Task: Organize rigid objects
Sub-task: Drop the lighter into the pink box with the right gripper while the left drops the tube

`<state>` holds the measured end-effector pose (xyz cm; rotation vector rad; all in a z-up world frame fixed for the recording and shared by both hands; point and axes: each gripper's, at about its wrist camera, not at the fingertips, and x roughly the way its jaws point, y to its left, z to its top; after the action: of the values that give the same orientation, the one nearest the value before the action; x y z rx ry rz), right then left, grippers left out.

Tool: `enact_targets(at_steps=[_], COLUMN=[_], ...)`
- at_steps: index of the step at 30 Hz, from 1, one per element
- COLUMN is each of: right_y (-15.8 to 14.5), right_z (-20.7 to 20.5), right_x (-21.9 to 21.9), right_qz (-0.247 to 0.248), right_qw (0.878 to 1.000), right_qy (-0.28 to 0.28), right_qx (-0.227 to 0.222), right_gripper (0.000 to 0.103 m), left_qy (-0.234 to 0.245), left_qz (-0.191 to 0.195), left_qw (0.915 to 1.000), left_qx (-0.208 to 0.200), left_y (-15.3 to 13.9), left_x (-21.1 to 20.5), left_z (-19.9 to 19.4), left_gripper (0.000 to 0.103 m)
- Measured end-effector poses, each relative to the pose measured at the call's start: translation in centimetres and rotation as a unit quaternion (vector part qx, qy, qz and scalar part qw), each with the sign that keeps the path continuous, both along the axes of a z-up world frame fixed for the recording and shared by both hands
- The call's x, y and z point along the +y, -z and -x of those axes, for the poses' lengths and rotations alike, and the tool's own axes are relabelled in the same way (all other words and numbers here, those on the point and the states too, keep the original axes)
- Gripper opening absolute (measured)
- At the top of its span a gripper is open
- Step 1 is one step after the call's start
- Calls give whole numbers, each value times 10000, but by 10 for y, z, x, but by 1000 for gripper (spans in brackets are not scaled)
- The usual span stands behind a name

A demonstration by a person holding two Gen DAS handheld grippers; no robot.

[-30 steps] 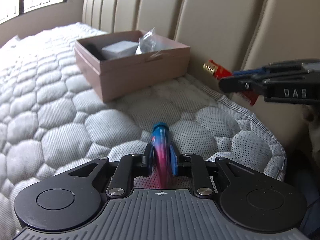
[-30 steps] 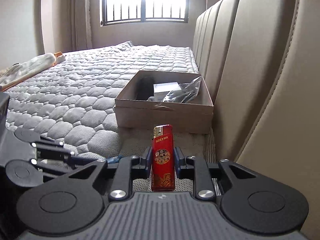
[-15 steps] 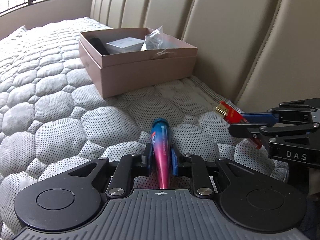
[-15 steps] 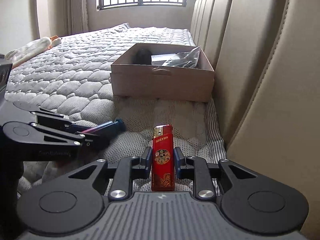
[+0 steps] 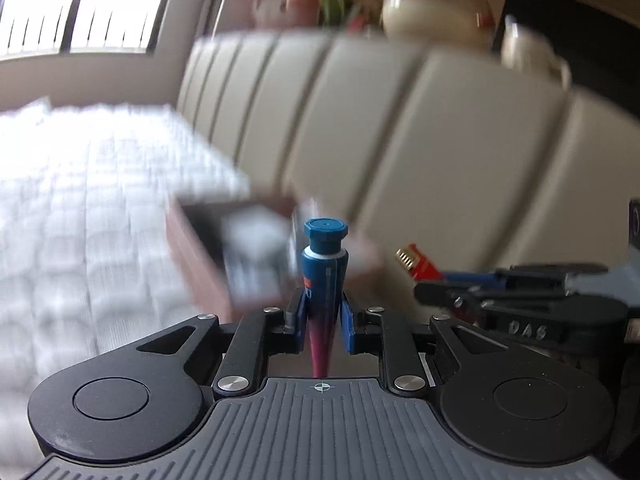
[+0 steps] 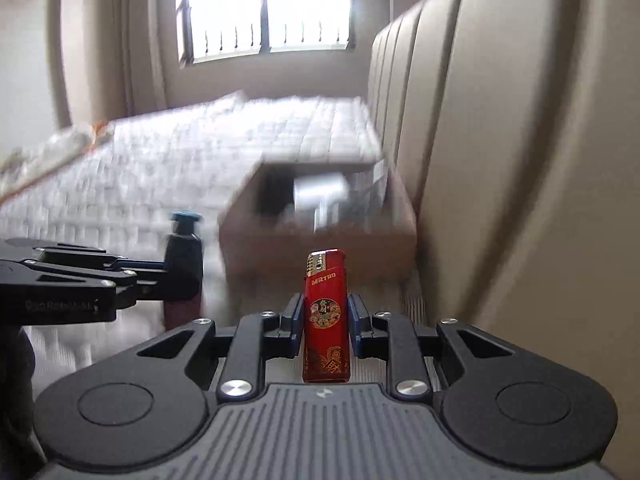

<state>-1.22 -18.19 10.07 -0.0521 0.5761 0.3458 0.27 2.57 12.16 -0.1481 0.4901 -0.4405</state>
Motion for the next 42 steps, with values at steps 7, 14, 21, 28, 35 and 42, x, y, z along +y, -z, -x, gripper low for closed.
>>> enact_targets(at_steps=[7,14,21,28,35,42], right_y=[-40,30,58,60,88,105], right_z=[-91,-67,-94,-139,-92,-95], right_x=[29,29,71,78,45,17], right_qz=[-13,218,363,-174,126,-253], right_qw=[9963,9998,9986,9976,9968,9932], right_qy=[611,0,89,219,308,461], right_qx=[-611,32,387,631,731,1041], right_gripper=[46,46,49,51,83,103], left_qy=[-52,-573,-1522,-1877,-1495,-1469], left_qz=[562,810,1016,586,32,-707], left_qw=[9957,9934,9782,9741,9847,9840], left_qx=[738,566,984,1115,897,714], left_y=[-16,25,77,101,106,117], left_x=[11,34,79,90,41,0], left_z=[-131,-76,-13,-17,-6,-2], left_gripper=[24,25,24,25,25,25])
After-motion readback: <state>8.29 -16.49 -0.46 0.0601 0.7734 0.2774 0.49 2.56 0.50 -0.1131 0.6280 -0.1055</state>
